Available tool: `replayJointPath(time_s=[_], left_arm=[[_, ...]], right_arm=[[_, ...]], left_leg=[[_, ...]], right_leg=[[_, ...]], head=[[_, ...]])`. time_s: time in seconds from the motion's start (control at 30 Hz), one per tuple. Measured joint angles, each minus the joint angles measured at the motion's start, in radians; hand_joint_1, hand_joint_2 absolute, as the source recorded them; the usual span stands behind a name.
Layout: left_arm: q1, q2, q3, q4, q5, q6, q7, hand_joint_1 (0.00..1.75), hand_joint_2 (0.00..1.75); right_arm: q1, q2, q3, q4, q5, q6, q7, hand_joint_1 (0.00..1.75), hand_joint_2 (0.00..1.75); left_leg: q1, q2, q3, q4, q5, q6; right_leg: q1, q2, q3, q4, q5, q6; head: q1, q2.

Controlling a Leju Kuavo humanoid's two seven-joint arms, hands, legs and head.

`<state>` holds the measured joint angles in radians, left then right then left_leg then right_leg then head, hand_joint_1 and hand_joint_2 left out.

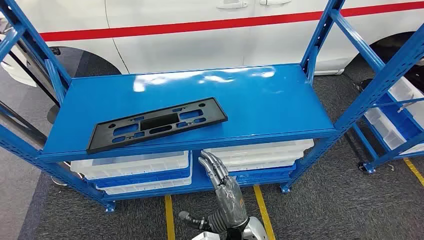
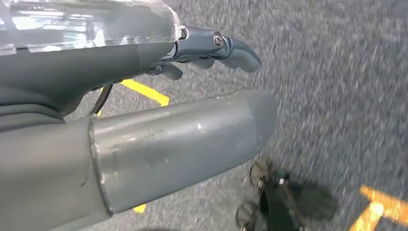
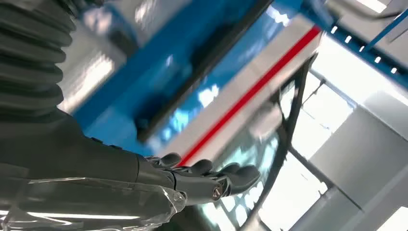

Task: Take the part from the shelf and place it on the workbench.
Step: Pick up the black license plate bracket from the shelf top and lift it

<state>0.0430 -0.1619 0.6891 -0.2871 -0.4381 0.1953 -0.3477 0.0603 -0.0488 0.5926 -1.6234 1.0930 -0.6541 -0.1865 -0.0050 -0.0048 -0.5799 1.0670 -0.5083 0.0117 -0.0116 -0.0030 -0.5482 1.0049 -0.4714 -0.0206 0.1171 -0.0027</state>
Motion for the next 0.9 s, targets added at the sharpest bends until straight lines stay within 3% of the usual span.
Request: replayJointPath(time_s=[0.07, 0.13, 0.17, 0.2, 0.3, 0.37, 0.5, 0.57, 0.63, 0.67, 0.7, 0.73, 0.77, 0.83, 0.9], left_arm=[[0.000, 0.000, 0.002, -0.001, -0.008, -0.015, -0.003, 0.00, 0.00], [0.000, 0.003, 0.008, -0.002, -0.023, -0.038, -0.010, 0.00, 0.00], [-0.001, 0.005, 0.012, -0.002, -0.031, -0.046, -0.013, 0.00, 0.00], [-0.001, 0.008, 0.016, -0.002, -0.037, -0.053, -0.015, 0.00, 0.00], [-0.004, 0.014, 0.021, -0.002, -0.048, -0.062, -0.019, 0.00, 0.00], [-0.007, 0.015, 0.022, -0.002, -0.056, -0.065, -0.021, 0.00, 0.00], [-0.012, 0.017, 0.026, -0.002, -0.078, -0.071, -0.025, 0.00, 0.00], [-0.015, 0.020, 0.028, -0.002, -0.085, -0.077, -0.029, 0.00, 0.00], [-0.018, 0.022, 0.033, -0.002, -0.091, -0.084, -0.031, 0.00, 0.00], [-0.019, 0.024, 0.035, -0.002, -0.093, -0.089, -0.032, 0.00, 0.00], [-0.019, 0.025, 0.039, -0.002, -0.095, -0.092, -0.031, 0.00, 0.00], [-0.020, 0.026, 0.041, -0.002, -0.095, -0.096, -0.031, 0.00, 0.00], [-0.020, 0.026, 0.043, -0.002, -0.095, -0.098, -0.030, 0.00, 0.00], [-0.022, 0.027, 0.044, -0.002, -0.095, -0.101, -0.029, 0.00, 0.00], [-0.024, 0.028, 0.045, -0.002, -0.095, -0.103, -0.028, 0.00, 0.00]], right_arm=[[-0.001, 0.001, -0.006, 0.006, 0.056, -0.001, -0.004, 0.00, 1.75], [-0.004, 0.009, -0.024, 0.030, 0.137, -0.003, -0.029, 0.00, 1.75], [-0.007, 0.016, -0.038, 0.049, 0.162, -0.003, -0.047, 0.00, 1.75], [-0.012, 0.025, -0.053, 0.071, 0.180, -0.003, -0.062, 0.00, 1.75], [-0.025, 0.049, -0.097, 0.121, 0.219, -0.003, -0.085, 0.00, 1.75], [-0.033, 0.064, -0.120, 0.143, 0.259, -0.004, -0.086, 0.00, 1.75], [-0.049, 0.092, -0.163, 0.191, 0.344, -0.005, -0.069, 0.00, 1.75], [-0.059, 0.100, -0.177, 0.217, 0.344, -0.005, -0.074, 0.00, 1.75], [-0.067, 0.111, -0.191, 0.247, 0.326, -0.005, -0.093, 0.00, 1.75], [-0.069, 0.117, -0.198, 0.263, 0.316, -0.005, -0.104, 0.00, 1.75], [-0.071, 0.123, -0.203, 0.278, 0.305, -0.005, -0.115, 0.00, 1.75], [-0.074, 0.129, -0.207, 0.291, 0.297, -0.005, -0.123, 0.00, 1.75], [-0.078, 0.135, -0.210, 0.301, 0.293, -0.005, -0.128, 0.00, 1.75], [-0.086, 0.144, -0.214, 0.316, 0.290, -0.005, -0.132, 0.00, 1.75], [-0.091, 0.149, -0.217, 0.325, 0.290, -0.005, -0.135, 0.00, 1.75]], left_leg=[[0.005, 0.000, -0.036, 0.079, -0.041, -0.006], [0.013, 0.000, -0.094, 0.204, -0.092, -0.017], [0.017, 0.000, -0.106, 0.229, -0.092, -0.022], [0.021, 0.000, -0.097, 0.212, -0.072, -0.026], [0.029, 0.000, -0.009, 0.028, 0.015, -0.035], [0.028, -0.003, 0.018, -0.032, 0.027, -0.026], [0.026, -0.004, 0.016, -0.036, 0.033, 0.005], [0.026, -0.002, 0.013, -0.039, 0.038, 0.018], [0.022, -0.002, 0.008, -0.039, 0.040, 0.024], [0.019, -0.002, 0.007, -0.039, 0.040, 0.025], [0.016, -0.002, 0.007, -0.039, 0.040, 0.025], [0.013, -0.003, 0.008, -0.039, 0.040, 0.026], [0.010, -0.003, 0.010, -0.039, 0.040, 0.026], [0.005, -0.003, 0.010, -0.038, 0.040, 0.024], [0.006, -0.002, 0.008, -0.038, 0.041, 0.017]], right_leg=[[0.000, -0.001, -0.001, 0.000, 0.000, -0.001], [-0.001, -0.004, -0.002, 0.001, 0.000, -0.002], [-0.002, -0.004, -0.003, 0.002, 0.000, -0.002], [-0.004, -0.004, -0.002, 0.004, -0.001, 0.000], [-0.008, -0.003, -0.004, 0.019, -0.010, 0.014], [-0.004, -0.001, -0.009, 0.027, -0.013, 0.028], [-0.007, 0.002, -0.017, 0.042, -0.023, 0.047], [-0.009, 0.002, -0.057, 0.129, -0.077, 0.052], [-0.008, 0.003, -0.121, 0.261, -0.135, 0.053], [-0.008, 0.003, -0.141, 0.302, -0.144, 0.051], [-0.006, 0.003, -0.144, 0.308, -0.134, 0.048], [-0.004, 0.003, -0.128, 0.273, -0.107, 0.042], [0.001, 0.003, -0.096, 0.208, -0.069, 0.033], [0.011, 0.002, -0.035, 0.079, -0.022, 0.014], [0.019, 0.001, -0.017, 0.033, -0.015, 0.005]], head=[[0.000, 0.000], [0.000, 0.000], [0.000, 0.000], [0.000, 0.000], [0.000, 0.000], [0.001, 0.000], [0.001, 0.000], [0.001, 0.000], [0.001, 0.000], [0.001, 0.000], [0.001, 0.000], [0.001, 0.000], [0.001, 0.000], [0.001, 0.000], [0.001, 0.000]])
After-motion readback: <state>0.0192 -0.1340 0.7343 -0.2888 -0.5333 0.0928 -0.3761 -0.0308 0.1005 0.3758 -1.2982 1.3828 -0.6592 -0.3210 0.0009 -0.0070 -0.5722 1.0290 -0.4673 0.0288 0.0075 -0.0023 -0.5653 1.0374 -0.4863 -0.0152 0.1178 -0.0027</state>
